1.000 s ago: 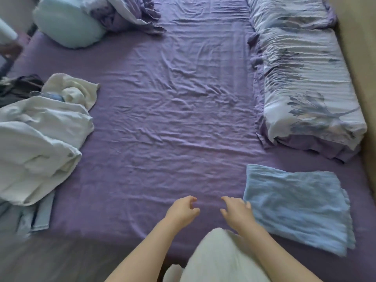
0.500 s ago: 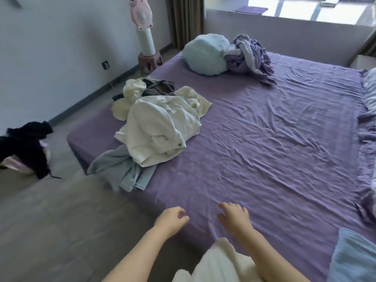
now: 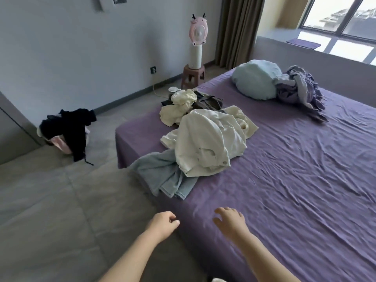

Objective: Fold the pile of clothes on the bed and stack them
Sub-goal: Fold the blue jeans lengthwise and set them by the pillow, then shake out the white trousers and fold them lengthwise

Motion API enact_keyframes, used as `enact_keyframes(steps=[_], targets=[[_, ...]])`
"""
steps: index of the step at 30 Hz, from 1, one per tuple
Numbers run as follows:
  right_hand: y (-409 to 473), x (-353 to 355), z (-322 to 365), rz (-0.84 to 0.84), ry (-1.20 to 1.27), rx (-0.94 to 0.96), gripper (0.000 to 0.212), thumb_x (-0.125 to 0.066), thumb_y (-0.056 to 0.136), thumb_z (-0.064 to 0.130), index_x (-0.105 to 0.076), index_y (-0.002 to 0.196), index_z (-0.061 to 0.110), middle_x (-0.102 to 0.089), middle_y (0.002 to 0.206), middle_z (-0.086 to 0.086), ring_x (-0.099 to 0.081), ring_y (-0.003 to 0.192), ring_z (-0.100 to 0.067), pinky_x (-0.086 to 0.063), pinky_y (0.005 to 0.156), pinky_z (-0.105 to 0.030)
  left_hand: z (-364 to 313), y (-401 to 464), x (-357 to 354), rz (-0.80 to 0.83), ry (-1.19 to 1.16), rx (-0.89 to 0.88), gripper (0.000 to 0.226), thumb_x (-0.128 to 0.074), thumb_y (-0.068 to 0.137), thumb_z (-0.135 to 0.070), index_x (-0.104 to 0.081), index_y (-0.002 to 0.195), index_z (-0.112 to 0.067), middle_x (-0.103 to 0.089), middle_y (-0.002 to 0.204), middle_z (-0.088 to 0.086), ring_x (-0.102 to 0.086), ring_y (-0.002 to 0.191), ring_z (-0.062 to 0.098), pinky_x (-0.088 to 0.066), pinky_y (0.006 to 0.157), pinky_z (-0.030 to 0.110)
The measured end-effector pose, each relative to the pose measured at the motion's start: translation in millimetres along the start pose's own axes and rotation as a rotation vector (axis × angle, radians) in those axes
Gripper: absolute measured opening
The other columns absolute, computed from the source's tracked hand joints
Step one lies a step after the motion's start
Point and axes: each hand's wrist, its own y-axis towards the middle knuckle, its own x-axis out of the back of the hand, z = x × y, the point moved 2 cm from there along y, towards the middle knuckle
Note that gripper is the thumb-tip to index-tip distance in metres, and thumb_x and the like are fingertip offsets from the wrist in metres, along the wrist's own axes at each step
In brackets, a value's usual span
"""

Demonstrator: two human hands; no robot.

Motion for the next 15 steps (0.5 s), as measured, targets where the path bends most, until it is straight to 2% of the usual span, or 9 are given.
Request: enact_keyframes(steps=[4, 10, 15], targets=[[28, 7, 2, 0.03, -0.012, -0.009, 0.04, -0.042, 0.097, 0.042, -0.047, 0.134, 0.029, -0.049, 0.139, 0.002, -0.039, 0.131, -0.023, -0.026, 0.11, -0.039, -4, 19, 4, 0.024, -0.038, 0.006, 0.04, -0.058, 0.089, -0.043, -0.06, 0.124, -0.024, -0.064, 0.12, -0.003, -0.059, 0.11, 0.014, -0.045, 0.091, 0.023], [79, 24, -8, 0.065, 0.017, -0.028, 0.04, -0.04, 0.097, 0.044, -0.046, 0.135, 0.03, -0.049, 0.138, 0.004, -0.04, 0.13, -0.021, -0.028, 0.107, -0.037, -25, 66, 27, 0.023, -0.036, 0.029, 0.039, -0.058, 0.089, -0.042, -0.06, 0.124, -0.023, -0.063, 0.122, -0.002, -0.059, 0.112, 0.015, -0.045, 0.094, 0.024], [124, 47, -25, 0.049, 0.054, -0.058, 0.035, -0.041, 0.096, 0.04, -0.051, 0.127, 0.028, -0.052, 0.133, 0.004, -0.043, 0.126, -0.021, -0.031, 0.102, -0.034, -53, 113, 42, 0.026, -0.036, 0.023, 0.038, -0.058, 0.089, -0.04, -0.062, 0.122, -0.022, -0.064, 0.123, -0.001, -0.059, 0.111, 0.015, -0.045, 0.092, 0.024]])
